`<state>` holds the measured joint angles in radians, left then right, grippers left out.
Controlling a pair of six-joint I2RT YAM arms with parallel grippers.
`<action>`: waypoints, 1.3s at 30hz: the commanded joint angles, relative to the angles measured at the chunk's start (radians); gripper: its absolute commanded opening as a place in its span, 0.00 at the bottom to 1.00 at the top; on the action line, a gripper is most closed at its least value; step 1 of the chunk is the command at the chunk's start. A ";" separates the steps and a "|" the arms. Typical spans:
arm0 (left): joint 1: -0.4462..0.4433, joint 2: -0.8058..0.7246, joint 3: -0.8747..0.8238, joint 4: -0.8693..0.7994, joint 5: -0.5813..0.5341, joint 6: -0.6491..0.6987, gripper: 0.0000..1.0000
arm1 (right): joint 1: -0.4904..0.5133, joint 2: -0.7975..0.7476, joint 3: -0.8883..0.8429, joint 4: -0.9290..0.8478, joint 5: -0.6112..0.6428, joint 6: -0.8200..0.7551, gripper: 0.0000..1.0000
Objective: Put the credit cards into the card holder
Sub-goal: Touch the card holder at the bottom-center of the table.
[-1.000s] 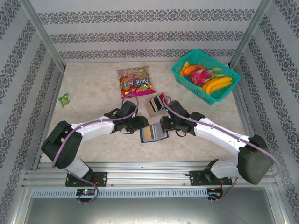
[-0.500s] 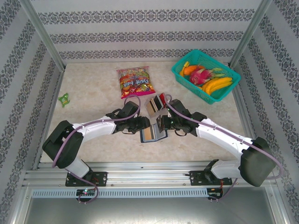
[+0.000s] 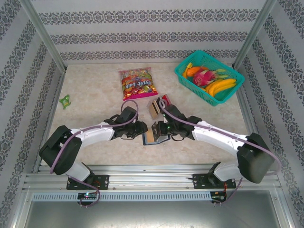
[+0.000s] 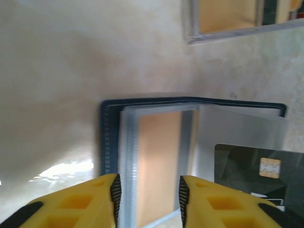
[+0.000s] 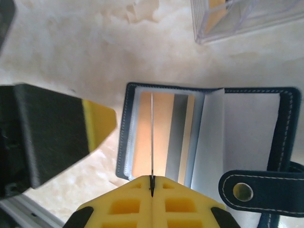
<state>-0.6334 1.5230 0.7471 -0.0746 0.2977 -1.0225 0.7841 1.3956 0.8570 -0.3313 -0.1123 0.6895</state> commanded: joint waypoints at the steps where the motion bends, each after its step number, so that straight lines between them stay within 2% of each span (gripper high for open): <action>1: 0.021 -0.013 -0.018 -0.039 -0.039 -0.020 0.38 | 0.018 0.041 0.032 -0.058 0.126 0.009 0.00; 7: 0.021 0.032 -0.019 0.025 0.028 -0.003 0.48 | -0.002 0.052 -0.023 -0.079 0.196 0.025 0.00; 13: 0.020 0.073 -0.006 0.097 0.103 0.007 0.50 | -0.056 0.046 -0.102 0.001 0.112 0.046 0.00; 16: 0.018 0.086 0.004 0.076 0.103 0.011 0.48 | -0.076 -0.004 -0.132 0.042 0.086 0.063 0.00; 22: 0.018 0.097 -0.002 0.095 0.116 0.014 0.33 | -0.145 -0.090 -0.192 0.134 -0.027 0.105 0.00; 26: 0.018 0.107 0.001 0.138 0.145 0.013 0.24 | -0.159 -0.067 -0.205 0.109 -0.015 0.106 0.00; 29: 0.018 0.120 0.008 0.152 0.162 0.008 0.22 | -0.163 -0.051 -0.219 0.103 -0.005 0.098 0.00; 33: 0.018 0.118 -0.003 0.161 0.157 -0.004 0.29 | -0.174 -0.029 -0.256 0.173 -0.051 0.111 0.00; 39: 0.018 0.113 -0.004 0.171 0.164 -0.003 0.41 | -0.176 0.012 -0.252 0.115 0.011 0.120 0.00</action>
<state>-0.6197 1.6325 0.7330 0.0628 0.4465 -1.0264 0.6170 1.3800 0.6231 -0.1783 -0.1368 0.7914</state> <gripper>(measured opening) 0.397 0.065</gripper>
